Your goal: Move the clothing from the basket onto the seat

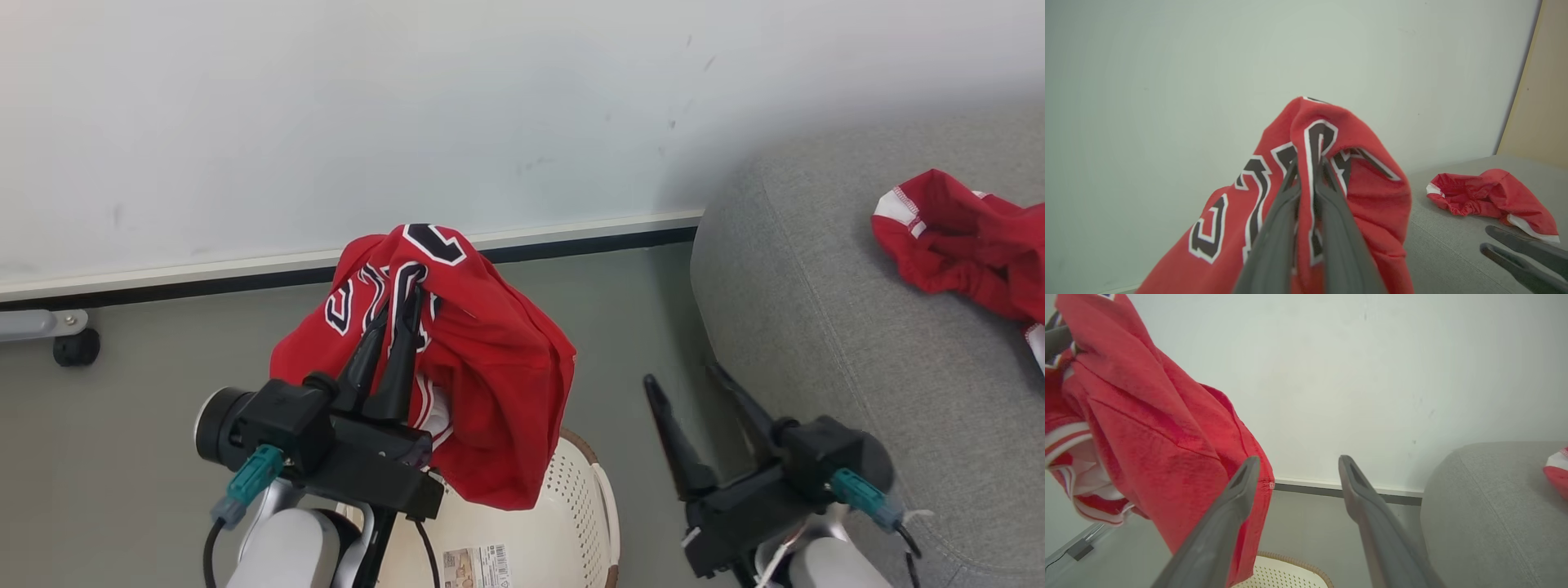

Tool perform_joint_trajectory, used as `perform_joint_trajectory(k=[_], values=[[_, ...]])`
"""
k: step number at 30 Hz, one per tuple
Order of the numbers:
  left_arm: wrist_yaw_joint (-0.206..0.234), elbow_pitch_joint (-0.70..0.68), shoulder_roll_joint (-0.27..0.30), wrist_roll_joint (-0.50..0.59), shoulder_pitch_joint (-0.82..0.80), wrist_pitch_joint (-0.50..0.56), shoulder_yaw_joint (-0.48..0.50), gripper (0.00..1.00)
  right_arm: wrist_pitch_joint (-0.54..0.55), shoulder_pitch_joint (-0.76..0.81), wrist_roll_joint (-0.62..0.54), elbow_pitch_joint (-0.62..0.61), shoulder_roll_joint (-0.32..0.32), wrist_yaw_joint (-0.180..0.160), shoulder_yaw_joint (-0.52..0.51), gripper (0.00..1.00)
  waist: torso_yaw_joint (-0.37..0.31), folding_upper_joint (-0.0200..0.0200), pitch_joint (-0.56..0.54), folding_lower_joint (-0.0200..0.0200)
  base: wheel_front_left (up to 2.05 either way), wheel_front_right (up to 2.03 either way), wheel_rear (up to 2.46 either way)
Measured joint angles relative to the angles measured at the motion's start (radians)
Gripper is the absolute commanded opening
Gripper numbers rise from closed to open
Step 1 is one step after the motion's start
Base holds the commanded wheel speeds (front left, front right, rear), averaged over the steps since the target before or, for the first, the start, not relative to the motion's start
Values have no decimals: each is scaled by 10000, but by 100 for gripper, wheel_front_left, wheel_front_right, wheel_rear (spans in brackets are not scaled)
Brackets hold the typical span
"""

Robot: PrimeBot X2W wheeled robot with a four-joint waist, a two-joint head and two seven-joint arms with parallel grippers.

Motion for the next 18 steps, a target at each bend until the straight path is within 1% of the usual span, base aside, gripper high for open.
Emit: perform_joint_trajectory(k=[6, 7, 8, 9, 18], values=[[73, -132, 19, 2, 7, 194, -44, 0, 128, -537, 17, -12, 332, 445, 924, 100, 25, 0, 47, 0, 0, 0, 0], [73, -132, 19, 2, 7, 194, -44, 0, 128, -537, 17, -12, 332, 445, 924, 100, 25, 0, 47, 0, 0, 0, 0], [73, -173, 17, 2, 7, 203, -77, 0, 201, -735, 81, 21, 430, 522, 1266, 100, 42, 0, 64, 0, 0, 0, 0], [73, -173, 17, 2, 7, 203, -77, 0, 201, -735, 81, 21, 430, 522, 1266, 100, 42, 0, 64, 0, 0, 0, 0], [71, -255, -10, 2, 0, 380, -318, 0, 326, -1690, 454, 616, 525, 782, 2692, 100, 162, 0, 145, 1, 0, 0, 0]])
